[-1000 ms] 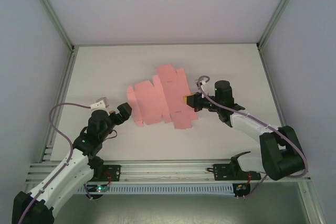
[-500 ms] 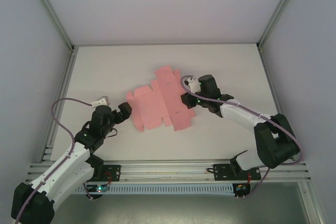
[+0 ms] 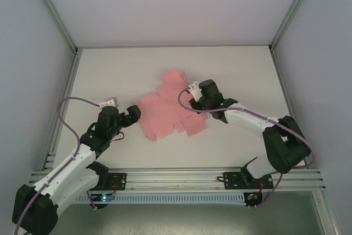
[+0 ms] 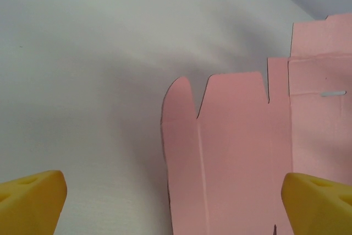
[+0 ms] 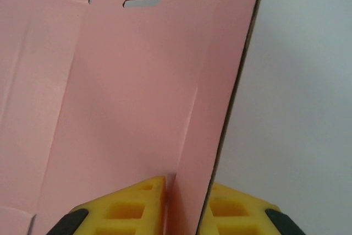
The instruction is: Assemble paper box
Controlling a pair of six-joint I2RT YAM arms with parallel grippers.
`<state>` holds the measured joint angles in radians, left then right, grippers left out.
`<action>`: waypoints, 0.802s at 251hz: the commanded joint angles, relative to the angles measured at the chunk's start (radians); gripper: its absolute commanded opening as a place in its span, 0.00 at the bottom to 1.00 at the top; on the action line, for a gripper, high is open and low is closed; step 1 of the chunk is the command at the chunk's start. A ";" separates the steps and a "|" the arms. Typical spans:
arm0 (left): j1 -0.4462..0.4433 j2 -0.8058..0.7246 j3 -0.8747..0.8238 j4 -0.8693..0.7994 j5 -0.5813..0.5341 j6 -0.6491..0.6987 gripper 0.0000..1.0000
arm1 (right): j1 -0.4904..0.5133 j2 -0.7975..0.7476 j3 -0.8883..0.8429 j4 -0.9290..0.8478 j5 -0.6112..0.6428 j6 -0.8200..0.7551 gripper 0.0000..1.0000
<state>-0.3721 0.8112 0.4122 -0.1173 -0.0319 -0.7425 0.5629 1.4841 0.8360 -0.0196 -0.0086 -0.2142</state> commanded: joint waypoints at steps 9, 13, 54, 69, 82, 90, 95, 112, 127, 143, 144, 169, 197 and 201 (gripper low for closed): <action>0.001 0.072 0.079 0.040 0.046 0.051 1.00 | 0.053 0.028 0.041 0.038 0.080 -0.223 0.19; 0.001 0.081 0.087 0.042 0.050 0.056 1.00 | 0.058 0.032 0.043 0.036 0.089 -0.238 0.19; 0.001 0.187 0.200 0.128 0.171 0.091 1.00 | 0.103 0.048 0.054 0.007 0.107 -0.375 0.14; 0.001 0.235 0.260 0.124 0.185 0.091 1.00 | 0.107 0.045 0.054 -0.006 0.101 -0.430 0.13; 0.001 0.279 0.321 0.088 0.183 0.110 1.00 | 0.109 0.039 0.048 -0.003 0.099 -0.460 0.13; 0.001 0.307 0.357 0.059 0.187 0.133 1.00 | 0.110 0.036 0.045 -0.004 0.096 -0.471 0.13; 0.001 0.323 0.378 0.044 0.190 0.148 1.00 | 0.109 0.033 0.046 -0.003 0.093 -0.478 0.13; 0.001 0.376 0.430 0.018 0.216 0.209 1.00 | 0.109 0.025 0.040 -0.003 0.084 -0.498 0.14; 0.001 0.415 0.462 0.018 0.264 0.287 1.00 | 0.109 0.016 0.036 0.002 0.076 -0.514 0.15; 0.001 0.444 0.490 0.017 0.326 0.383 1.00 | 0.109 0.002 0.027 0.003 0.054 -0.542 0.14; 0.002 0.446 0.492 0.016 0.329 0.387 1.00 | 0.109 -0.002 0.025 0.002 0.050 -0.549 0.14; 0.003 0.478 0.528 0.003 0.432 0.538 1.00 | 0.107 -0.033 0.008 0.000 0.009 -0.593 0.10; 0.003 0.504 0.554 -0.020 0.480 0.619 1.00 | 0.104 -0.053 0.012 -0.021 -0.002 -0.617 0.08; 0.002 0.508 0.557 -0.025 0.491 0.632 1.00 | 0.104 -0.053 0.010 -0.020 -0.001 -0.620 0.08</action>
<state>-0.3721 1.3018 0.9215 -0.0895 0.3424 -0.3061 0.6655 1.4708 0.8543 -0.0292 0.0261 -0.7712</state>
